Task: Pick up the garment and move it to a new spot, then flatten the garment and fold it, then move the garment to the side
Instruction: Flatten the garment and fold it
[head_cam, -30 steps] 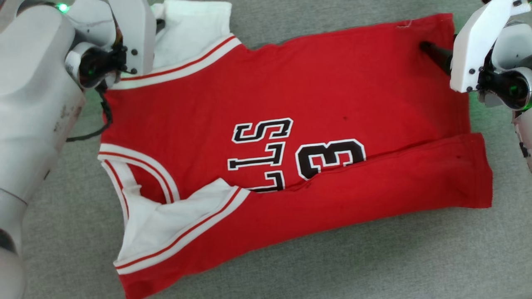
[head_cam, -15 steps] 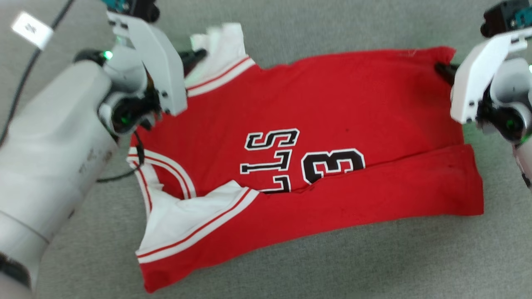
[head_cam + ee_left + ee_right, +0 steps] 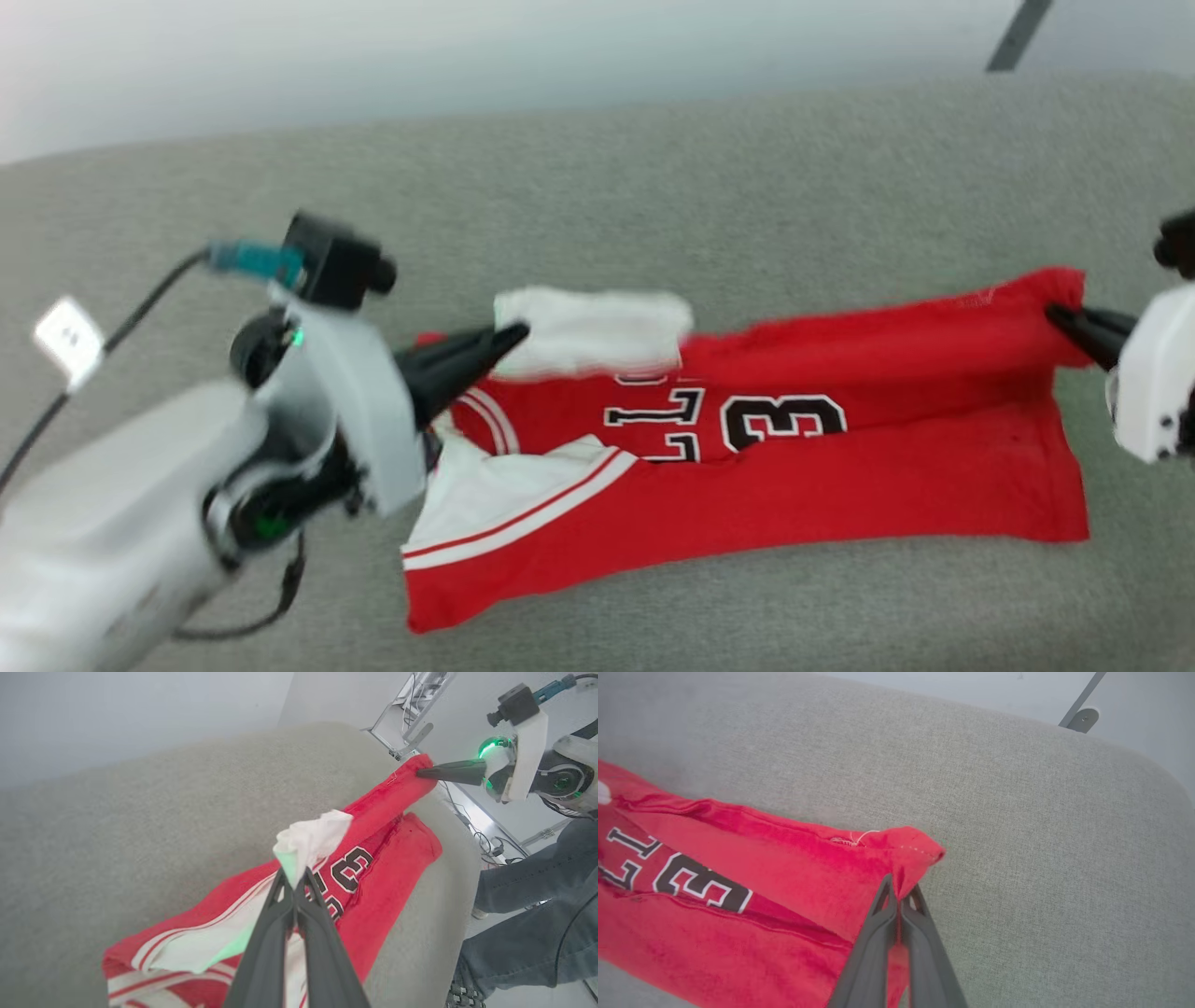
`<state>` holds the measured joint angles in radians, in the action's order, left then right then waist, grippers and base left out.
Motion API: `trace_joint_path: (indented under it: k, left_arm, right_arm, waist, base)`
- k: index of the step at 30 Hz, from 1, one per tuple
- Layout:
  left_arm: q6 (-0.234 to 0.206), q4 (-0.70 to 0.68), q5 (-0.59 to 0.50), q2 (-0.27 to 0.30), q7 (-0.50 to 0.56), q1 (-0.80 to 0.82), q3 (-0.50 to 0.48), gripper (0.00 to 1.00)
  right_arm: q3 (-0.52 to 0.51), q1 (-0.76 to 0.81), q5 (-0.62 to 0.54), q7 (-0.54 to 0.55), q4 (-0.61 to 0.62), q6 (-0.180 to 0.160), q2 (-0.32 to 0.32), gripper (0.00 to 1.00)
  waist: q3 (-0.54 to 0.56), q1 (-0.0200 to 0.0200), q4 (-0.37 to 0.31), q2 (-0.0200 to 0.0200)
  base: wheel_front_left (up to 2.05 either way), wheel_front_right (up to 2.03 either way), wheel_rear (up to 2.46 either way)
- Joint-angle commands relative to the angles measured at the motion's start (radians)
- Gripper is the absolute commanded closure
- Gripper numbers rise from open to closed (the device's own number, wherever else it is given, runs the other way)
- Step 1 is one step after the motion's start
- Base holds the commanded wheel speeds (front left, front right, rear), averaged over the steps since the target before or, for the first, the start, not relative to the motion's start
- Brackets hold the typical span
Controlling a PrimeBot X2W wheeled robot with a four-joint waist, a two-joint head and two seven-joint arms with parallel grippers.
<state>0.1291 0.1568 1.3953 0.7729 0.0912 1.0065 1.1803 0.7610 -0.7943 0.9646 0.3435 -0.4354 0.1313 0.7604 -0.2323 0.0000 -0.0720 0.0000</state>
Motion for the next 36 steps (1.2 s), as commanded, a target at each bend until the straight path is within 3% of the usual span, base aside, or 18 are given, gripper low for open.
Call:
trace_joint_path:
  k: [1, 7, 11, 19, 25, 26, 27, 28, 29, 30, 34, 36]
  left_arm:
    - [0.002, -0.057, 0.011, 0.045, -0.034, -0.046, 0.008, 1.0]
    - [0.002, -0.206, 0.019, 0.137, -0.136, -0.164, 0.032, 1.0]
    - [0.002, -0.226, 0.022, 0.156, -0.184, -0.229, 0.047, 1.0]
    - [0.002, -0.102, 0.072, 0.059, -0.248, -0.303, 0.058, 1.0]
    - [0.002, 0.006, 0.061, -0.014, -0.23, -0.297, 0.073, 0.97]
    - [0.002, 0.022, 0.058, -0.017, -0.236, -0.295, 0.073, 0.85]
    - [0.002, 0.032, 0.058, -0.022, -0.24, -0.294, 0.074, 0.66]
    - [0.002, 0.037, 0.057, -0.025, -0.247, -0.291, 0.074, 0.55]
    - [0.002, 0.041, 0.055, -0.024, -0.258, -0.288, 0.072, 0.31]
    - [0.002, 0.043, 0.056, -0.021, -0.268, -0.287, 0.069, 0.02]
    - [0.001, 0.066, 0.03, 0.002, -0.315, -0.288, 0.048, 0.0]
    - [-0.02, 0.069, 0.013, -0.001, -0.336, -0.305, 0.024, 0.0]
  right_arm:
    - [0.009, 0.046, 0.022, -0.018, 0.034, -0.001, 0.031, 1.0]
    - [-0.01, 0.179, 0.084, -0.088, 0.099, -0.001, 0.112, 1.0]
    - [-0.03, 0.256, 0.103, -0.121, 0.111, -0.001, 0.138, 1.0]
    - [-0.037, 0.292, 0.063, -0.154, 0.041, -0.001, 0.091, 1.0]
    - [-0.027, 0.274, 0.042, -0.172, -0.01, -0.001, 0.046, 1.0]
    - [-0.023, 0.272, 0.041, -0.174, -0.014, -0.001, 0.042, 0.92]
    - [-0.02, 0.27, 0.037, -0.177, -0.018, -0.001, 0.039, 0.65]
    - [-0.02, 0.268, 0.037, -0.183, -0.021, -0.001, 0.038, 0.28]
    - [-0.024, 0.268, 0.04, -0.191, -0.023, -0.001, 0.039, 0.0]
    - [-0.026, 0.27, 0.042, -0.197, -0.025, -0.001, 0.043, 0.0]
    - [-0.029, 0.29, 0.021, -0.212, -0.023, -0.001, 0.071, 0.0]
    - [-0.044, 0.304, 0.032, -0.214, -0.01, -0.001, 0.08, 0.0]
  waist:
    - [0.055, 0.0, 0.057, 0.0]
    - [0.053, 0.0, 0.087, 0.0]
    - [0.037, 0.0, 0.094, 0.0]
    - [-0.005, 0.0, 0.087, 0.0]
    - [-0.022, 0.0, 0.079, 0.0]
    - [-0.022, 0.0, 0.078, 0.0]
    - [-0.02, 0.0, 0.077, 0.0]
    - [-0.018, 0.0, 0.076, 0.0]
    - [-0.015, 0.0, 0.075, 0.0]
    - [-0.011, 0.0, 0.075, 0.0]
    - [0.008, 0.0, 0.078, 0.0]
    - [0.018, 0.0, 0.081, 0.0]
  base:
    - [0.0, 0.0, 0.0]
    - [0.0, 0.0, 0.0]
    - [0.0, 0.0, 0.0]
    - [0.0, 0.0, 0.0]
    - [0.0, 0.0, 0.0]
    - [0.0, 0.0, 0.0]
    - [0.0, 0.0, 0.0]
    - [0.0, 0.0, 0.0]
    - [0.0, 0.0, 0.0]
    - [0.0, 0.0, 0.0]
    - [0.0, 0.0, 0.0]
    - [0.0, 0.0, 0.0]
